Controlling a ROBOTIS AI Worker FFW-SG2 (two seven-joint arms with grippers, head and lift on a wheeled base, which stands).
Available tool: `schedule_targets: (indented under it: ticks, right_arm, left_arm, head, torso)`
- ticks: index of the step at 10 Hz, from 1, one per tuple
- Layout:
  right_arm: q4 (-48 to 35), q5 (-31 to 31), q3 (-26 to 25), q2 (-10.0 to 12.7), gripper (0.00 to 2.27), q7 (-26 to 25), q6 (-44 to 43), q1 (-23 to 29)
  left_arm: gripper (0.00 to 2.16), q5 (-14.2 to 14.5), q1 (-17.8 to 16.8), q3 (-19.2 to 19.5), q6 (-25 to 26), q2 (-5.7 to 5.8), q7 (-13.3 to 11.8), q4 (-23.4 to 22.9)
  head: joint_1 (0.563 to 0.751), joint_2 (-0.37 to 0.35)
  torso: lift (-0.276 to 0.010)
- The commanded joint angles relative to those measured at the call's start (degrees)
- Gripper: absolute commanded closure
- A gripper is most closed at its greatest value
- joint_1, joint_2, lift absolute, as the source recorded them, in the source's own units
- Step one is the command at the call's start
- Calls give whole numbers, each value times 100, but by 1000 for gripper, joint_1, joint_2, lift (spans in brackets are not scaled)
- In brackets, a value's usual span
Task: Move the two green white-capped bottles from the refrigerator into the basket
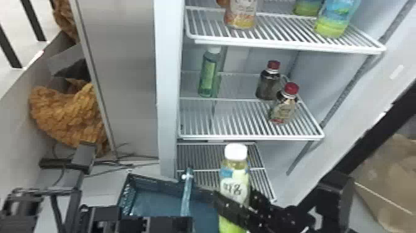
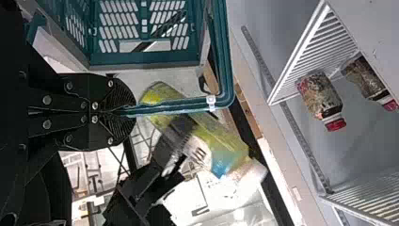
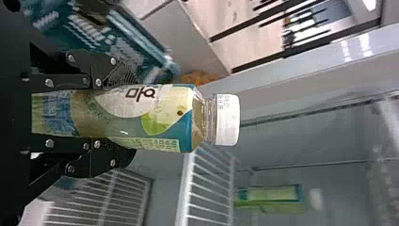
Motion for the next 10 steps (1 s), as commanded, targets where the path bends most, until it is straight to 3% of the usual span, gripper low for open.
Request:
schedule_targets:
  ticks: [1, 7, 10]
  right_arm:
    - [-61, -110, -51, 0, 911, 3, 539, -54]
    - [558, -567, 97, 0, 911, 118, 1327, -518]
    - [1022, -555, 269, 0, 907, 276, 1496, -996]
  left_arm:
    - [1161, -4, 0, -6, 3, -3, 0, 0]
    - [1161, -4, 0, 5, 3, -3, 9, 0]
    - [1161, 8, 0, -17, 3, -3, 9, 0]
  head:
    - [695, -187]
    - [695, -166]
    - [695, -140]
  torso:
    - [-263]
    - [-263]
    - [-263]
